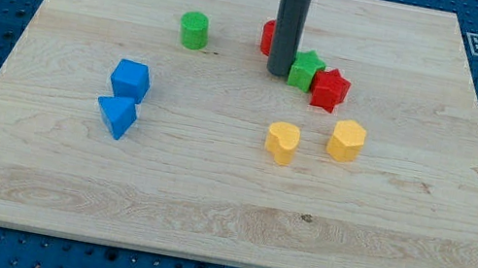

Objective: Point your arm at the yellow hexagon

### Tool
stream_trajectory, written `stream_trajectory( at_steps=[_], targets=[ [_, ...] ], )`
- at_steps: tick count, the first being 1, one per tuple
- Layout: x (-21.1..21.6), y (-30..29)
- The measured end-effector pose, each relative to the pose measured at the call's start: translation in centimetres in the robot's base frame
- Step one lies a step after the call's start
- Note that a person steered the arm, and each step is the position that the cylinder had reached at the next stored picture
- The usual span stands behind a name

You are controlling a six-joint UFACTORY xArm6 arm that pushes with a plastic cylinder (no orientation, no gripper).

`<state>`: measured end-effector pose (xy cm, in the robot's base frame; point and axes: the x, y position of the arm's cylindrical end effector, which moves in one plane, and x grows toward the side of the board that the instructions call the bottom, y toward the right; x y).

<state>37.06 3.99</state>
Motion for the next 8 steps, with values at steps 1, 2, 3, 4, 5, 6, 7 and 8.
stream_trajectory(
  at_steps=[1, 2, 3, 4, 5, 6, 7, 8],
  targets=[
    [-0.3, 1.3],
    [-0.9, 1.7],
    [-1.9, 1.8],
    [-1.0, -0.1],
    [3.4, -0.3],
    [7.9, -0.9],
    [8.5, -2.7],
    [11.0, -3.5]
  ],
)
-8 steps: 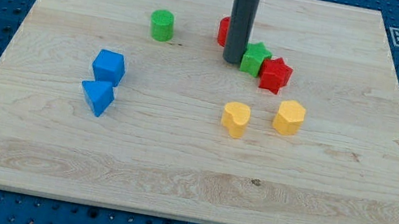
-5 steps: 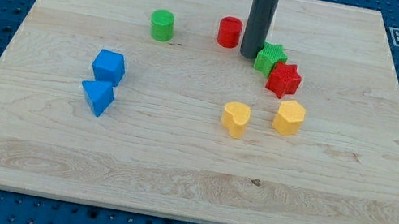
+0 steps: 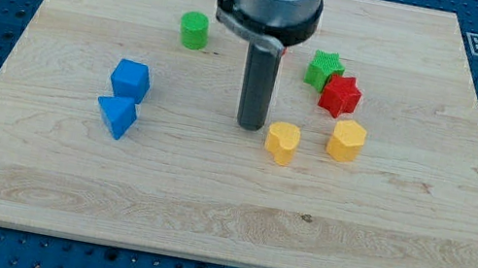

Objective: Point your arm at the yellow hexagon

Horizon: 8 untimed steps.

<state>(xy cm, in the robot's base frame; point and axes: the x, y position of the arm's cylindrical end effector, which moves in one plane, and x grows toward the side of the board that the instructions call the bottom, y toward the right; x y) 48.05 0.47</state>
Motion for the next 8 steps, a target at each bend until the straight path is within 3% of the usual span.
stream_trajectory(
  at_steps=[1, 2, 4, 5, 8],
  targets=[
    [6.7, 2.0],
    [7.9, 7.0],
    [3.3, 14.2],
    [3.0, 17.0],
    [1.2, 16.4]
  ],
)
